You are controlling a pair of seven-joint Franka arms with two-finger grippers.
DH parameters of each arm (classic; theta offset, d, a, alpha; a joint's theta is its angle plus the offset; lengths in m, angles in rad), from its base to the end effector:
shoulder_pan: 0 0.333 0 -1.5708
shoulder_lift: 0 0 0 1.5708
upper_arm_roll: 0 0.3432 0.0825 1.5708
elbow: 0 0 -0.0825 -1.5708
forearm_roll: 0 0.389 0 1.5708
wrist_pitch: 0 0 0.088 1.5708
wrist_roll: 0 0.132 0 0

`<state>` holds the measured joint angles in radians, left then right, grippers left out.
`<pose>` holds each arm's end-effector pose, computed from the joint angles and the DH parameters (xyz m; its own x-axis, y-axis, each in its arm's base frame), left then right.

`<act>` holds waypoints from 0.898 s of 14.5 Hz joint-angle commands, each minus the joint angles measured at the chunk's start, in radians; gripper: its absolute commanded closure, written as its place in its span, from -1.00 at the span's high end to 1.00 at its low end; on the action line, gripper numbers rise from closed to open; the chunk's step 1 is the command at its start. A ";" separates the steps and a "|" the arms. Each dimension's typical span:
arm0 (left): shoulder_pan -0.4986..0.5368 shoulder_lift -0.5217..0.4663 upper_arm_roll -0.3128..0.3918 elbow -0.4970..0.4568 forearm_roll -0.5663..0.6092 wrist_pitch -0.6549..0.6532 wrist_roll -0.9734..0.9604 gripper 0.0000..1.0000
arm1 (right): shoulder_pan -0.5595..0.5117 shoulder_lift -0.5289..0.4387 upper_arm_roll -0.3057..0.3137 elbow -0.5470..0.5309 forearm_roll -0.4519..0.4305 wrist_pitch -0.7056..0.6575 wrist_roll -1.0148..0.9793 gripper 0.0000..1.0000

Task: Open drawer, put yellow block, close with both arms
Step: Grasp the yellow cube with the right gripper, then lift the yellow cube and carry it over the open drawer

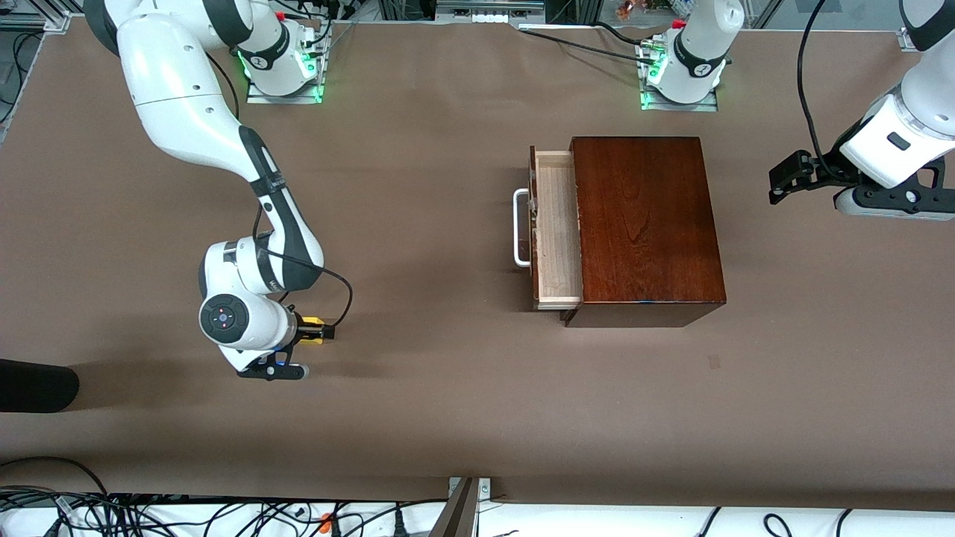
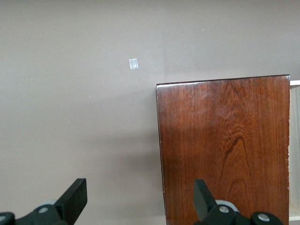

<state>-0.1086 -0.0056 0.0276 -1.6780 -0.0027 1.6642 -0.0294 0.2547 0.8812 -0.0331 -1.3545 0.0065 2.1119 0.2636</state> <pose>0.5610 -0.0458 0.5866 0.9986 -0.0513 -0.0083 -0.0513 -0.9987 0.0026 0.7260 0.1690 0.1710 0.9928 -0.0380 -0.1135 -0.0322 -0.9981 0.0518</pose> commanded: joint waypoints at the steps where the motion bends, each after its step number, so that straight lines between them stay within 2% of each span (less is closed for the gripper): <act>1: -0.002 -0.010 0.002 0.006 0.020 -0.018 0.025 1.00 | 0.002 -0.036 0.004 -0.069 0.012 0.039 0.008 0.70; 2: -0.002 -0.008 0.002 0.006 0.020 -0.018 0.025 1.00 | 0.002 -0.037 0.004 -0.069 0.012 0.036 0.005 -0.35; 3: -0.002 -0.008 0.002 0.006 0.020 -0.018 0.025 1.00 | 0.002 -0.045 0.004 -0.063 0.010 0.031 0.003 -0.73; 4: -0.002 -0.008 0.002 0.006 0.020 -0.018 0.025 1.00 | -0.002 -0.054 0.004 -0.052 0.012 0.027 -0.007 -0.77; 5: -0.002 -0.008 0.003 0.006 0.020 -0.018 0.026 1.00 | -0.003 -0.079 0.004 -0.049 0.010 0.008 -0.007 -1.00; 9: -0.002 -0.008 0.000 0.006 0.021 -0.018 0.025 1.00 | -0.005 -0.232 0.005 -0.046 0.013 -0.140 -0.009 -1.00; 13: -0.002 -0.008 -0.002 0.006 0.021 -0.018 0.025 1.00 | -0.003 -0.430 0.001 -0.046 0.090 -0.376 0.009 -1.00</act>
<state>-0.1089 -0.0056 0.0264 -1.6780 -0.0026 1.6625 -0.0264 0.2528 0.5741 -0.0311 -1.3595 0.0478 1.8274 0.2635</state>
